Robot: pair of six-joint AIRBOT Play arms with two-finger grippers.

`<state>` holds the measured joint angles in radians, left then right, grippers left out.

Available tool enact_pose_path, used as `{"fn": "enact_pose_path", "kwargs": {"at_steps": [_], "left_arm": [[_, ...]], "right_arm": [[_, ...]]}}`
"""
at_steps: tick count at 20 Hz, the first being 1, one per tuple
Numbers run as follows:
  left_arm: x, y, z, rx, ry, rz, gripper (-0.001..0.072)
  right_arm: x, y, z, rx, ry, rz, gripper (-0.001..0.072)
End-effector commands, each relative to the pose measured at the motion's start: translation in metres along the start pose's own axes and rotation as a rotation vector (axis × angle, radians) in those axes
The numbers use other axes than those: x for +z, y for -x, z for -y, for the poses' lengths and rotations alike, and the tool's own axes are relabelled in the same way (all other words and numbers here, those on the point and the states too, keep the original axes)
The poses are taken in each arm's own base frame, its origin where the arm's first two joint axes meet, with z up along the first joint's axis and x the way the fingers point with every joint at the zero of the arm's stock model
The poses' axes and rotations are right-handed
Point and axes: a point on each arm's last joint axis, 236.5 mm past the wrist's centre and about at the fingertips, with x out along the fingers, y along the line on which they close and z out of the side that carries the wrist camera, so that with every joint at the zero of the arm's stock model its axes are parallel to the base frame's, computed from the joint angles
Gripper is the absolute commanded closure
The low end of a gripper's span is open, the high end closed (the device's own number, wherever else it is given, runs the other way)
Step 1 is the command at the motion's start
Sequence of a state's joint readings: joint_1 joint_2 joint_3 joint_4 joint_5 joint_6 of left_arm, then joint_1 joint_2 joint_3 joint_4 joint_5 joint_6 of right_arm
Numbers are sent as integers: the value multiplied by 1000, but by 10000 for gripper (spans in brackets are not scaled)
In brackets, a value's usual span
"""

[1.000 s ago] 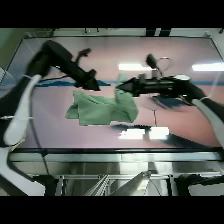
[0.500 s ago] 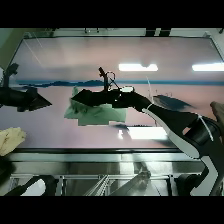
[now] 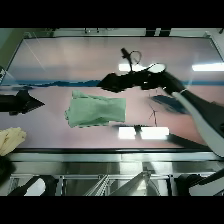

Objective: Fold the shirts.

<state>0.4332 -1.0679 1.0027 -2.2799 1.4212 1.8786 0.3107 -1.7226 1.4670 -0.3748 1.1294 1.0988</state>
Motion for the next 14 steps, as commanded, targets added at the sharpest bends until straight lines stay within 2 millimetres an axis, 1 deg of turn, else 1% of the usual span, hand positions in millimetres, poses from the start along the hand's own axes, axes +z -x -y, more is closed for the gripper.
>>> {"fn": "enact_pose_path", "kwargs": {"at_steps": [1,2,4,5,6,8,10,14], "left_arm": [[-10,-9,-6,-23,30,-81,687],[-14,-13,-8,-30,42,-111,687],[-16,-17,-11,-37,56,-134,687],[-16,-17,-11,-37,57,-134,687],[-16,-17,-10,-38,55,-131,687],[-16,-15,-9,-33,47,-124,687],[-15,-10,-6,-29,34,-108,687],[-15,-5,-1,-25,16,-90,687]], "right_arm": [[-44,90,105,-475,-184,-103,0],[-56,92,118,-497,-229,-116,0],[-79,77,134,-469,-310,-145,0],[-86,68,140,-450,-337,-158,0],[-90,59,147,-433,-368,-166,0],[-91,46,157,-399,-413,-161,0],[-91,34,161,-355,-448,-152,1],[-86,1,145,-231,-477,-131,1]]}}
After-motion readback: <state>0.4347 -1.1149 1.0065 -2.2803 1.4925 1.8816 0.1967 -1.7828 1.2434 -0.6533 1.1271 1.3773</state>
